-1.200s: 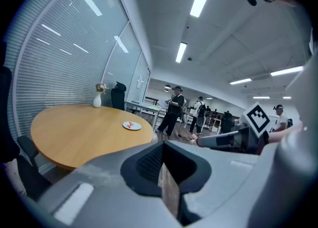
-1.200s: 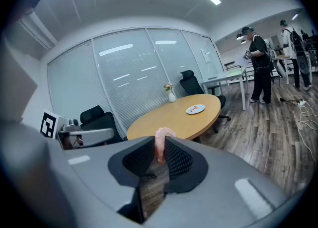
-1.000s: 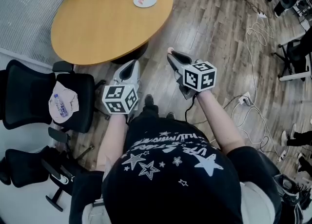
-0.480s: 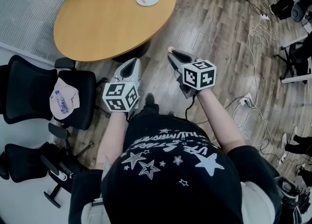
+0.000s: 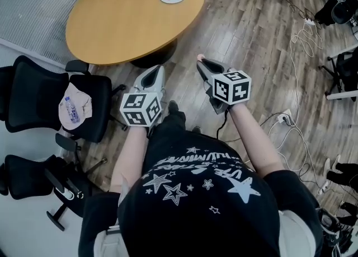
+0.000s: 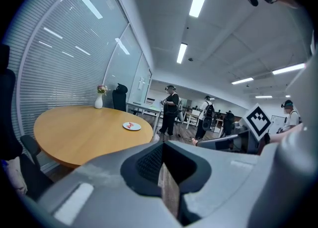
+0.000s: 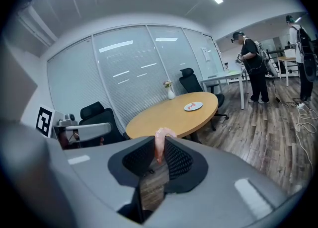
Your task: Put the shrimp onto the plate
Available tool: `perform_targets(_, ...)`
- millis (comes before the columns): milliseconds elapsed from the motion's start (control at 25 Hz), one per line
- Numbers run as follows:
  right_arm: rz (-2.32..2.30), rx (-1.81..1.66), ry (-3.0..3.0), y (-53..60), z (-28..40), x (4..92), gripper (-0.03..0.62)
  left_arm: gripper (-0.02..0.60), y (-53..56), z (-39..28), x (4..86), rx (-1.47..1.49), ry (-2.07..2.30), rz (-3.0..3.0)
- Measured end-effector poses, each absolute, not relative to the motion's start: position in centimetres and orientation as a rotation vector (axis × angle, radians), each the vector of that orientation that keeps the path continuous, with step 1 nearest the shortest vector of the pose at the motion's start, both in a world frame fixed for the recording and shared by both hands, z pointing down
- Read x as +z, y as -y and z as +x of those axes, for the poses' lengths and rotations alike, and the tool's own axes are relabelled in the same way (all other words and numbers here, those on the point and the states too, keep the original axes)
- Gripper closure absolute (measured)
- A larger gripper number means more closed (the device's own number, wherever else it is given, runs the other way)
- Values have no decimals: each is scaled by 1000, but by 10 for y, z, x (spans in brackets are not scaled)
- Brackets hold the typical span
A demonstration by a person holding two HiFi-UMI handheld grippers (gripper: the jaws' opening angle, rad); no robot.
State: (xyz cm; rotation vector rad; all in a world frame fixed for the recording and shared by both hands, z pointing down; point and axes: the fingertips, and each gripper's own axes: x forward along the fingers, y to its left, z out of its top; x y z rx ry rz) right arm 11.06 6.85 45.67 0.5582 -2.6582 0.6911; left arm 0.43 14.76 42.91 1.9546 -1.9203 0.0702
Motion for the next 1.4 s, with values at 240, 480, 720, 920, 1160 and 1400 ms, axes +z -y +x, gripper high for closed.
perform_targets(240,555,715,2635,-43,93,468,528,580,-123,-16,442,62,1904,1937)
perform_targets(480,583,735,2588,15,61,479,528,580,-66,-59,455,54,1868,1928)
perform_targets(720,618,797,2580,77,13,483,528,580,-13,-104,464,87,1836,1923)
perform_targets(920,621,807,2555,107,-18,490,528,580,21,-130,472,80,1808,1916)
perform_targets(1160,656,794,2525,140,-42,493,528,580,52,-158,481,53,1776,1909)
perform_targets(1400,697,767,2506,168,-57,489,528,580,76,-177,482,12,1755,1910)
